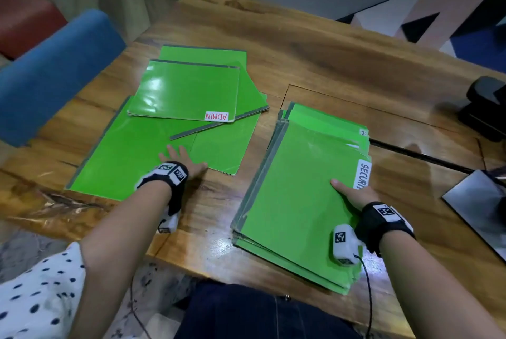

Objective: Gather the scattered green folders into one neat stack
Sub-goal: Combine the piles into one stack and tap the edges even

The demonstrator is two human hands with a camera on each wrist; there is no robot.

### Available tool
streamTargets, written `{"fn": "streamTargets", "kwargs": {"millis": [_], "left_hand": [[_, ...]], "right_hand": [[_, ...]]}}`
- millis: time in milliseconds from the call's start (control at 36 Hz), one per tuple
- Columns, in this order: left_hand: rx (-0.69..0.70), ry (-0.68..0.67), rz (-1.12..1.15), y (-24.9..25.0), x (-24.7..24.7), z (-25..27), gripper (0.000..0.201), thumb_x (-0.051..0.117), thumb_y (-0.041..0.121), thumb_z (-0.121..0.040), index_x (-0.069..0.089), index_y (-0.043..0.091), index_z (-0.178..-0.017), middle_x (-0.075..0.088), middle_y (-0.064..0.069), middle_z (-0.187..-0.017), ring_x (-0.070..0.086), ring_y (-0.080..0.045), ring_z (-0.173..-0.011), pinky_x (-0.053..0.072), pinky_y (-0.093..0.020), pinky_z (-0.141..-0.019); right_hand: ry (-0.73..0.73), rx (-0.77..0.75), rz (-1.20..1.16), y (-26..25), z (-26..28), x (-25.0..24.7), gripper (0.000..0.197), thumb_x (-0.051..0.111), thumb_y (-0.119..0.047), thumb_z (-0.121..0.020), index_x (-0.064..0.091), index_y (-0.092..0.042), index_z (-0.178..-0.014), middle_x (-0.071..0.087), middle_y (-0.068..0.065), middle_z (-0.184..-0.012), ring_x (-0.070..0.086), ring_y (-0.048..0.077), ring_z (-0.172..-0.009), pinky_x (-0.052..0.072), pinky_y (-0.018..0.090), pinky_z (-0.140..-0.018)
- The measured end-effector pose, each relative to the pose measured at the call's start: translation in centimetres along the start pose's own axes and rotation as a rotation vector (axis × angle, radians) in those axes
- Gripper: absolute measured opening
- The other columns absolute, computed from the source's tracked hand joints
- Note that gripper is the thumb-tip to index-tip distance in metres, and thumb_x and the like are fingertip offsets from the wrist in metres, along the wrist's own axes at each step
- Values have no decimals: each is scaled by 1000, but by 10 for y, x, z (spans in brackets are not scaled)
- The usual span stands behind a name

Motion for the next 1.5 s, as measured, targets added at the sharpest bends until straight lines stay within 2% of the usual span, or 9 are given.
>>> {"fn": "streamTargets", "kwargs": {"millis": [333,528,694,833,889,944,1111,1306,1500], "left_hand": [[252,-69,-146,49,44,92,75,19,55,-97,-1,6,-150,-12,-24,-153,-6,-48,-140,6,-57,-115],[359,98,222,36,11,71,53,49,35,-94,37,9,-138,50,-14,-134,56,-27,-112,48,-38,-95],[102,27,-46,-3,2,26,83,44,56,-90,4,16,-151,-6,-15,-157,1,-41,-143,18,-56,-113],[159,41,-143,14,19,34,75,42,54,-92,17,12,-149,13,-21,-155,31,-42,-135,38,-49,-104],[210,126,-167,22,6,33,51,43,47,-94,51,6,-123,58,-17,-117,63,-27,-95,56,-37,-80],[246,222,-125,30,-13,22,32,47,34,-95,57,5,-103,59,-4,-82,58,-18,-70,54,-27,-61],[240,250,-124,38,-59,-36,78,62,29,-87,17,7,-147,14,-19,-154,18,-32,-142,27,-53,-109],[265,194,-241,31,-48,-57,75,46,44,-93,14,7,-149,8,-12,-157,8,-29,-145,20,-54,-111],[383,236,-369,50,-15,8,30,42,30,-95,59,8,-104,58,-7,-92,59,-21,-78,50,-30,-63]], "right_hand": [[-21,-6,9,-1,3,-1,65,74,-58,-68,53,-4,-97,63,19,-103,62,31,-93,53,41,-85],[-34,6,-1,-2,8,-2,73,73,-59,-68,57,2,-105,64,22,-109,62,31,-94,52,42,-88],[-46,11,-14,-3,10,-2,71,74,-57,-68,55,1,-104,63,24,-112,60,30,-90,51,42,-91],[-54,20,-32,-5,10,-1,75,75,-56,-68,54,3,-109,62,24,-113,61,33,-99,51,45,-91],[-50,21,-36,-5,10,-1,70,75,-56,-68,54,0,-105,63,24,-110,61,31,-92,51,45,-90],[-49,32,-26,-5,9,-2,68,75,-56,-69,55,-1,-103,64,22,-105,59,30,-85,52,45,-90],[-62,35,-10,-4,6,-2,62,74,-57,-69,53,-5,-95,65,19,-99,63,32,-89,53,45,-87],[-67,43,-13,-1,4,-1,55,73,-56,-70,45,-9,-78,57,12,-79,54,24,-68,51,37,-74],[-81,25,24,0,2,0,65,73,-61,-66,50,-5,-89,65,24,-100,63,32,-87,53,48,-87]]}}
Point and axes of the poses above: each hand's wrist, its own z-axis away from the middle knuckle, its own x-axis out of the palm, y = z × x, the point moved 2 cm from there along -z, towards the middle knuckle
